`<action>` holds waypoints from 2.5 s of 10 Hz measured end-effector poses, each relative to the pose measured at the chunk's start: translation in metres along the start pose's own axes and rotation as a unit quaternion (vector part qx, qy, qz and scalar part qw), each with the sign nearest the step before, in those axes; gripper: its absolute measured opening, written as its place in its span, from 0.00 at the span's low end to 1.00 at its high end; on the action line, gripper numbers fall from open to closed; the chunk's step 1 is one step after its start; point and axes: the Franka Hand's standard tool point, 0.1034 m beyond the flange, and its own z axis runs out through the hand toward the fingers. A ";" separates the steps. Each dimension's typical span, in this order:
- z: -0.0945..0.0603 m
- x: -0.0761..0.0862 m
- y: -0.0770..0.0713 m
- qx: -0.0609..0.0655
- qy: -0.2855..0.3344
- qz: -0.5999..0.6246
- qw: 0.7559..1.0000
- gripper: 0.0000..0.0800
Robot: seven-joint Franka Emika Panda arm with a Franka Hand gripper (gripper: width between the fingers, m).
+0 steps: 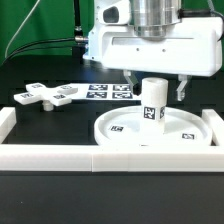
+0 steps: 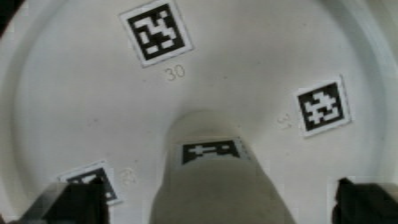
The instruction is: Assemble round table
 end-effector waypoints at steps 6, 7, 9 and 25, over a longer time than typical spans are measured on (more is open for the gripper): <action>-0.003 0.003 -0.001 0.000 -0.004 -0.235 0.972 0.81; -0.003 0.005 -0.001 0.000 -0.004 -0.289 0.957 0.81; -0.005 0.007 0.000 0.001 -0.003 -0.363 0.932 0.81; -0.008 0.016 0.000 -0.044 -0.025 -0.830 0.555 0.81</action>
Offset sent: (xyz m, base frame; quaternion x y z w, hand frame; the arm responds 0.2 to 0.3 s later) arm 0.0000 0.0000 0.0000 0.0000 0.0000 -0.1938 0.9810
